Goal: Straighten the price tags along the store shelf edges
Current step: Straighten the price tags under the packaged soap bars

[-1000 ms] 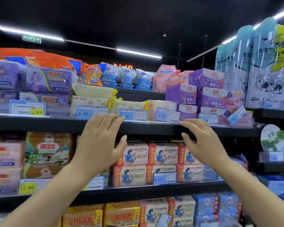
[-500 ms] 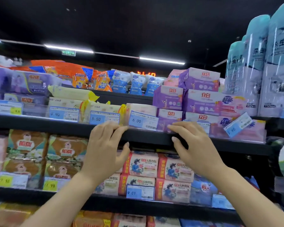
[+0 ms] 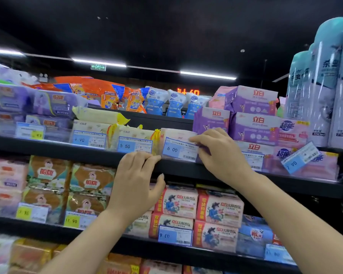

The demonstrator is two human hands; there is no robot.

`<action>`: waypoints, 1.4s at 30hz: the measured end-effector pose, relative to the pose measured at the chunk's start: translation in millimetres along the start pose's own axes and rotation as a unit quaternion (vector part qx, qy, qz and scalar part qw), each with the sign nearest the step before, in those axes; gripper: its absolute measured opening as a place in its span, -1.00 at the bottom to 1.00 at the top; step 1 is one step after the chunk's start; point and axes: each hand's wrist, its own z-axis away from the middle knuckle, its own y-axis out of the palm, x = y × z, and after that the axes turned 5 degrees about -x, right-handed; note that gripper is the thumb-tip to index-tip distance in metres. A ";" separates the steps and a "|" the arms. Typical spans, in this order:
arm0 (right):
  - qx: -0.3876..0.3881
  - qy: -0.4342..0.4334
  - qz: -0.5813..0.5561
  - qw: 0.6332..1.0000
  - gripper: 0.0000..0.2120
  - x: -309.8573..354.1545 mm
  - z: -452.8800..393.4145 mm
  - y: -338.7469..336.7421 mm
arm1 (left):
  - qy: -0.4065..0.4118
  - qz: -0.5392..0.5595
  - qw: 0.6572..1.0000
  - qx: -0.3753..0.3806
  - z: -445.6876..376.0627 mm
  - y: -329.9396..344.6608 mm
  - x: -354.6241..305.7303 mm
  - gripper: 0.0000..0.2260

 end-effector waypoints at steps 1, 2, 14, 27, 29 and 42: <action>0.013 0.010 -0.006 1.000 -0.70 0.9 -2.9 -0.5 | 0.002 0.003 1.000 -0.004 0.1 0.7 1.1 -0.63; 0.023 0.018 -0.010 1.000 -0.71 1.8 -5.2 -0.6 | 0.004 0.006 1.000 -0.008 0.4 1.3 2.0 -0.63; 0.033 0.015 -0.013 0.999 -0.71 8.1 -9.2 -6.3 | 0.041 0.009 0.999 -0.010 -0.2 1.1 10.7 -0.63; 0.046 0.028 0.060 0.997 -0.71 22.2 1.0 1.3 | 0.059 0.011 0.998 0.032 -0.1 -3.3 18.4 -0.57; 0.031 0.028 0.058 0.997 -0.71 24.7 6.8 -1.1 | 0.068 0.010 0.997 0.038 0.8 -4.8 21.2 -0.55; 0.021 0.055 0.128 0.990 -0.66 -16.9 95.4 -71.4 | 0.116 0.068 0.990 0.045 -5.8 -14.3 -29.1 -0.53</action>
